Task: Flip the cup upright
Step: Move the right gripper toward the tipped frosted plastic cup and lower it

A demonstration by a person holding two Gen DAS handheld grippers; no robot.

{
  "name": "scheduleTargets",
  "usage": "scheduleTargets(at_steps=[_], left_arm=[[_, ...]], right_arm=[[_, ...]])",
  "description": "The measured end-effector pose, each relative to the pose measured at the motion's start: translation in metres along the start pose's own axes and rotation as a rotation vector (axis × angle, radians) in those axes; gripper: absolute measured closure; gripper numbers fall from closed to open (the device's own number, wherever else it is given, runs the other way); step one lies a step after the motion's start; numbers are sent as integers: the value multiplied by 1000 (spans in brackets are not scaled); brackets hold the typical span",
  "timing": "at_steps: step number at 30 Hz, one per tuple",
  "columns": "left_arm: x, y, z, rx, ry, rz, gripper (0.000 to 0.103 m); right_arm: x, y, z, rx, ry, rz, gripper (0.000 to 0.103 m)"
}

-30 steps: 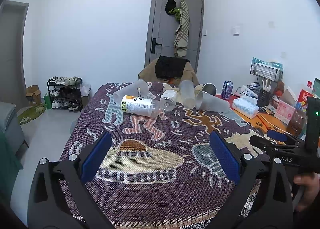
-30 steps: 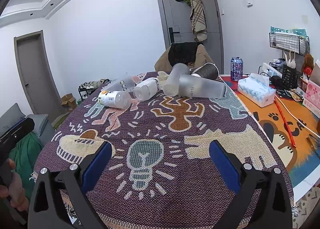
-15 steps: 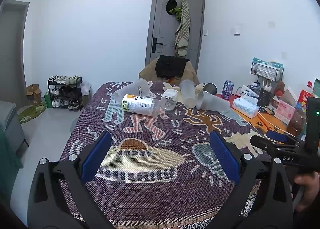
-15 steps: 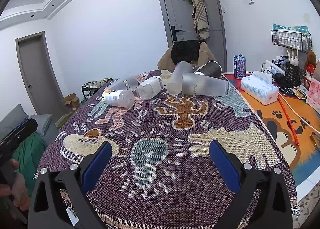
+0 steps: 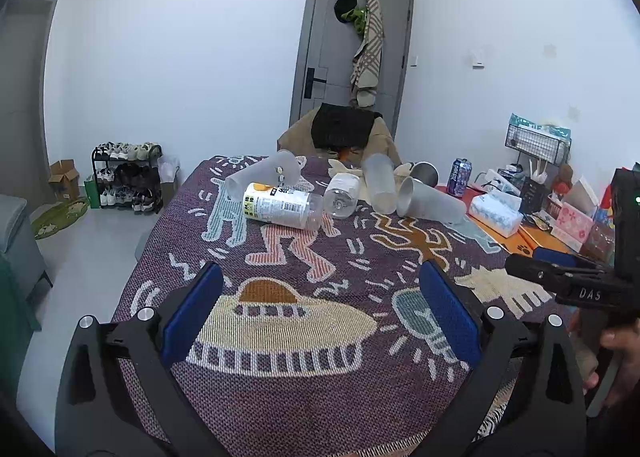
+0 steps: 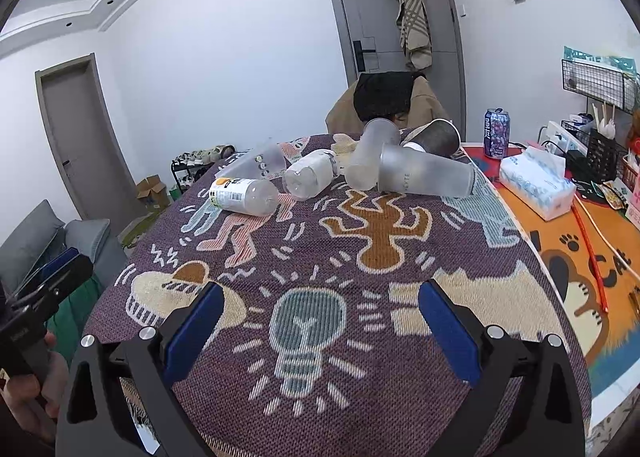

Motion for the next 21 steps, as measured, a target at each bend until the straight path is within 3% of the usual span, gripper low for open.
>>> scheduleTargets(at_steps=[8,21], left_arm=[[17,-17,28,3,46,10,6],[51,-56,57,18,159,37,6]], right_arm=[[-17,-20,51,40,-11,-4,8],[-43,-89,132,129,-94,16,21]])
Point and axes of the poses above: each gripper's, at about its wrist camera, not at the fingertips, and y roughly against the way its jaws point, x to its left, z to its top, the point moved 1 cm from there along -y, roughly the way its jaws point, and after that the axes turned 5 degrees about z, right-handed, at the moved point
